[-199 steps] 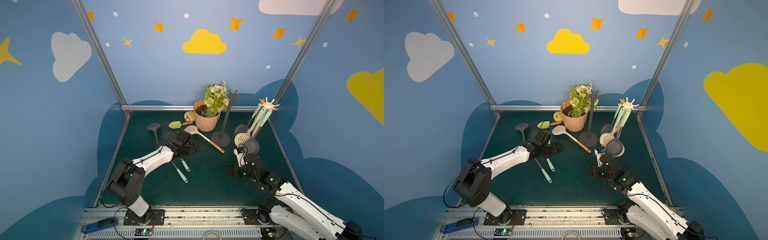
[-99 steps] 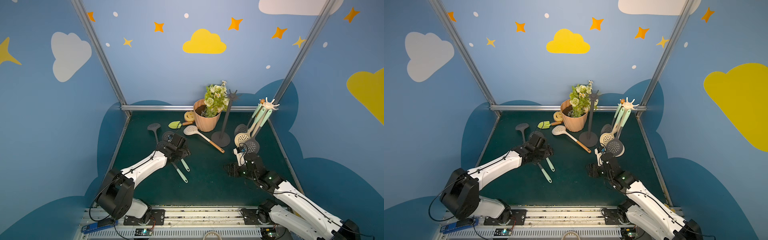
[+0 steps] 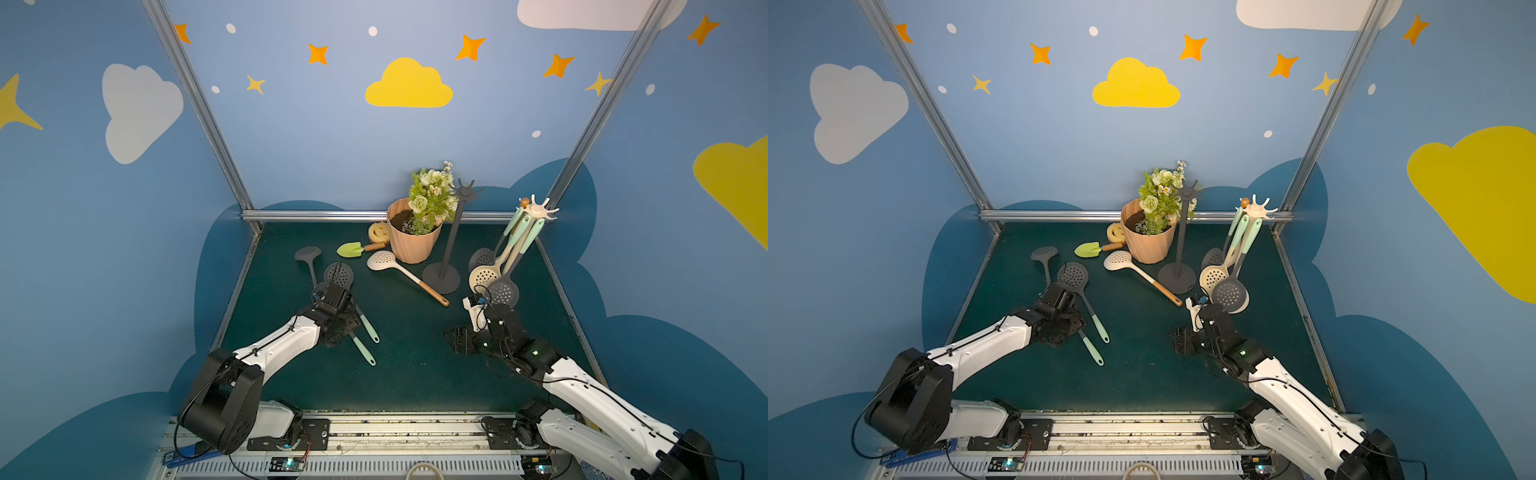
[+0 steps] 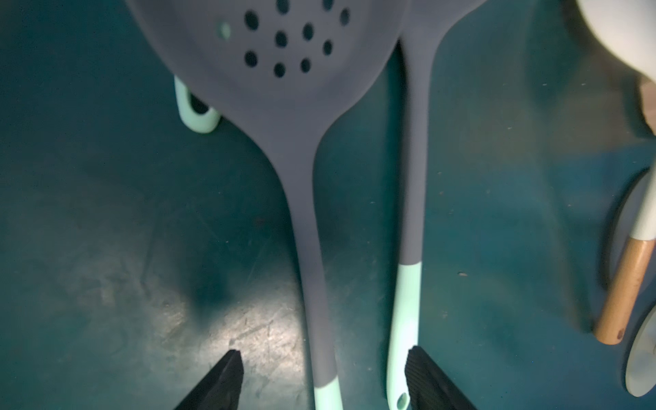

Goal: Hang the skimmer on the kitchen utensil rack
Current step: Pick up the skimmer from the center of the board.

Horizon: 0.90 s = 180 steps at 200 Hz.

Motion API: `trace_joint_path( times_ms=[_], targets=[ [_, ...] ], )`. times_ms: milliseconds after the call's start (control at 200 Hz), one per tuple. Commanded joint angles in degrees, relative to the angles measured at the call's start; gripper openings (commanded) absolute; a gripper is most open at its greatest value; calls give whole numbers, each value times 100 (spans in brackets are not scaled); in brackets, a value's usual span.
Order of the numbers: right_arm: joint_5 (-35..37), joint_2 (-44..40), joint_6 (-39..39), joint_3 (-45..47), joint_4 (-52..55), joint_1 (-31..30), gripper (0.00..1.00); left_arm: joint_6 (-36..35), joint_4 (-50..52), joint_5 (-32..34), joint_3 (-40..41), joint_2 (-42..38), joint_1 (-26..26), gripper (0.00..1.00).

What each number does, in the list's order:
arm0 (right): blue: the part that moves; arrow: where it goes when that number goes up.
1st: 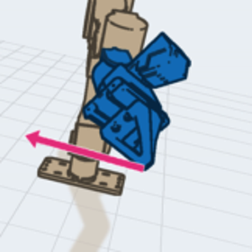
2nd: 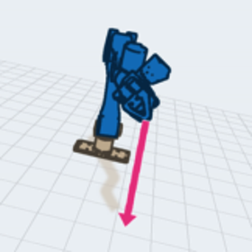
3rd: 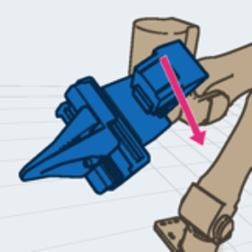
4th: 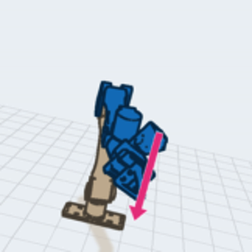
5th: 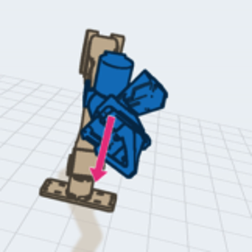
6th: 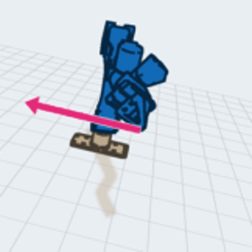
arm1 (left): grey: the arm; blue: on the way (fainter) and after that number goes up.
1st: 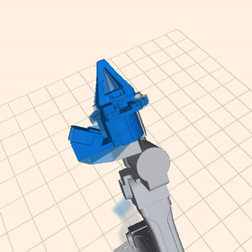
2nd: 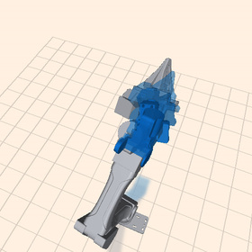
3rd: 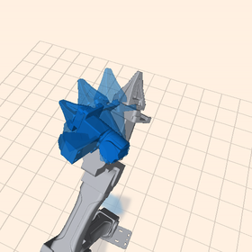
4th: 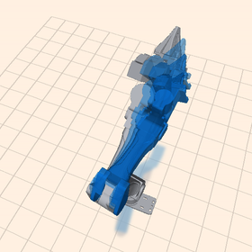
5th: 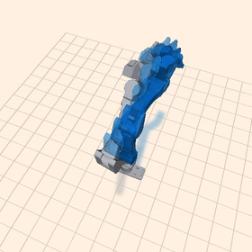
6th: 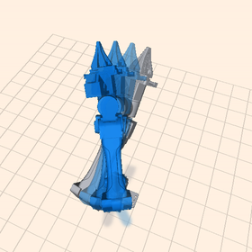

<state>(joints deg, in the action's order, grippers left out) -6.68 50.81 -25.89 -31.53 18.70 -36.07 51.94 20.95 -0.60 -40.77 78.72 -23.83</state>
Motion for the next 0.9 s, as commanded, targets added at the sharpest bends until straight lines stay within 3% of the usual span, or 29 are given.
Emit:
trace_joint_path(
  times_ms=[0,325,501,646,896],
  targets=[
    [-97,-48,-24,-100,-3,30,76,53,-435,-234,154,125,168,71],
    [-82,-288,-92,-105,110,30,75,-52,-1470,-651,133,807,459,55],
    [-99,-482,-268,-73,-21,-54,75,-80,-1967,-813,137,1060,505,24],
    [27,-699,-443,-73,-120,-220,75,-112,-2029,-878,206,868,517,4],
    [-19,-680,-566,-177,-567,-557,75,-35,-1519,-885,273,-138,504,4]
  ],
)
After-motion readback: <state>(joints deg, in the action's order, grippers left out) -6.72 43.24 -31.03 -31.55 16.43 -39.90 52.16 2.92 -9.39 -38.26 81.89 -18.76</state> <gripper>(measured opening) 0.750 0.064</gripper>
